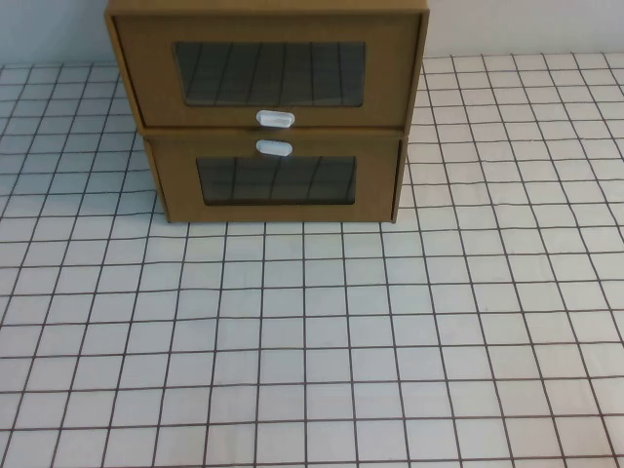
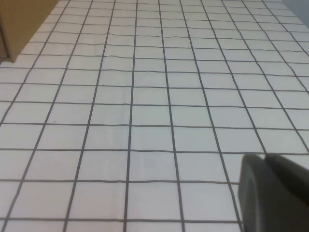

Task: Open the shoe box
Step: 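Pull the top drawer of the cardboard box fully open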

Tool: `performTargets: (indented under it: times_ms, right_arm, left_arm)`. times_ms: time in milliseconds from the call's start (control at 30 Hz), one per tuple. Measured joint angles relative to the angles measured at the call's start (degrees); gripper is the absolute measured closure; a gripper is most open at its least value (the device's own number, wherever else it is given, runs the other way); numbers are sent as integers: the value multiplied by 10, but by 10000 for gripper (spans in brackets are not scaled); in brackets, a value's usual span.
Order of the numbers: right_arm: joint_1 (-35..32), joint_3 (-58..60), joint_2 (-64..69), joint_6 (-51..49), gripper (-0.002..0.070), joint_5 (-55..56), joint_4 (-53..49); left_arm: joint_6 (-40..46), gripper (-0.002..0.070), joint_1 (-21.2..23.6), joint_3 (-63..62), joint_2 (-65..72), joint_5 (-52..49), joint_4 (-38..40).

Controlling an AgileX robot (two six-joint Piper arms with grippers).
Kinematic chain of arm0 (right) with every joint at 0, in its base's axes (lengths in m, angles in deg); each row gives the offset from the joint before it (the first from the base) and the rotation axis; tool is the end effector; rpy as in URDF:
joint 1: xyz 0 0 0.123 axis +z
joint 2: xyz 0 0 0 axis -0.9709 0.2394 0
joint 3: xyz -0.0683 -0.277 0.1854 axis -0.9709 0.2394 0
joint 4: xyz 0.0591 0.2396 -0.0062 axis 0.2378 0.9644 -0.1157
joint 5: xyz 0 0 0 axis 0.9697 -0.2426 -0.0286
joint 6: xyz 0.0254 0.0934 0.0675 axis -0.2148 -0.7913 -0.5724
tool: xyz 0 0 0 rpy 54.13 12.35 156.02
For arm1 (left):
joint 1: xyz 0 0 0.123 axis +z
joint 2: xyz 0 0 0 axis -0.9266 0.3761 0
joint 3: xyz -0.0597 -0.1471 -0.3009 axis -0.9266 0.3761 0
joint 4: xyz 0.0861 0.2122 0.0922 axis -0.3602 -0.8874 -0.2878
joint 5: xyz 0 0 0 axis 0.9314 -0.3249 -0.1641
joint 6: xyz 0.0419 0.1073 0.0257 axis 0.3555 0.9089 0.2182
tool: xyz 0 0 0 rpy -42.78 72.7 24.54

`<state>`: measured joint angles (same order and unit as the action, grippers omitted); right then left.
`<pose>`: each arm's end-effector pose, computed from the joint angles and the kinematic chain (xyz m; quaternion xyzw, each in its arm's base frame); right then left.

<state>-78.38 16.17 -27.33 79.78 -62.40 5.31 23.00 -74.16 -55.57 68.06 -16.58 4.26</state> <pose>0.0181 0.0043 0.1655 -0.0001 0.7994 0.0035 0.6008 0.0186 0.0022 0.1649 0.0795 0.7969 0.0158 0.5987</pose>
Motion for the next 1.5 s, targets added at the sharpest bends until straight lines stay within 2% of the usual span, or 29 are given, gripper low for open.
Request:
performTargets:
  times_ms: [1300, 1400, 1500]
  right_arm:
    - [0, 0, 0, 0, 689, 0, 0]
    - [0, 0, 0, 0, 690, 0, 0]
    - [0, 0, 0, 0, 689, 0, 0]
  left_arm:
    - [0, 677, 0, 0, 0, 11, -1]
    - [-23, 677, 0, 1, 0, 18, -1]
    - [-107, 677, 0, 1, 0, 60, 11]
